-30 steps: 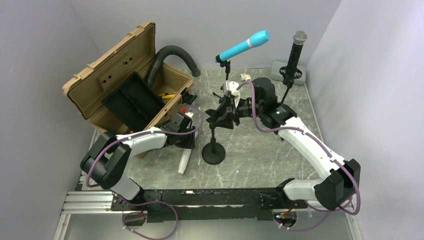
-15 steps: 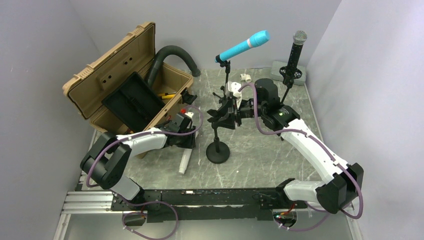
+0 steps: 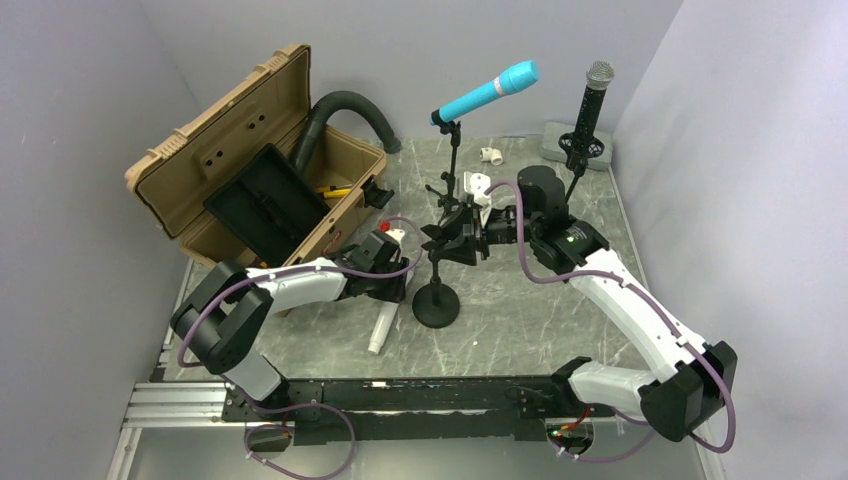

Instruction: Remove the microphone from the stand

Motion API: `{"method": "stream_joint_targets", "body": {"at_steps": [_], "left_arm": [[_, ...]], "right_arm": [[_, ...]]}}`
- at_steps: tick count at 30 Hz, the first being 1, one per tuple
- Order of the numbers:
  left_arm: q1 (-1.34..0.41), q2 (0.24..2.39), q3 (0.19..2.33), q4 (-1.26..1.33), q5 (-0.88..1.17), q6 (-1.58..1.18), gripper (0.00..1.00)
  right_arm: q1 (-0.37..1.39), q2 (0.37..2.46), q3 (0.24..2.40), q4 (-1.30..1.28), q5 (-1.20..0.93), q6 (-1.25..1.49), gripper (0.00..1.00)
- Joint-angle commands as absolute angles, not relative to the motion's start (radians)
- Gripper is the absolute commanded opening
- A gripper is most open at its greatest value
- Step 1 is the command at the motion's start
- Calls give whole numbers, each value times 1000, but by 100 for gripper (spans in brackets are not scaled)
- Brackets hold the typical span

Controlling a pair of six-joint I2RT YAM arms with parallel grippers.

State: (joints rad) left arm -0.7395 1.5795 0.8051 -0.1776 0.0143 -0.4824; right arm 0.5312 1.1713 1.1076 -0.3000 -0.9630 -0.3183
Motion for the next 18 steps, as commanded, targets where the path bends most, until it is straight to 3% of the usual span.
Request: {"method": "stream_joint_targets", "body": {"at_steps": [1,11,18], "left_arm": [[-749,1606,814,-199,3,-471,50],[-747,1588,830,-210,-35,-454,55],[-745,1532,892,-221,-45,-374,75]], "right_arm": [[525,1123,1098,-258,-952,-357,0],[507,1108,1094,-238,-952,-325,0],[494,1109,1104,-234,-961,-308,0]]}}
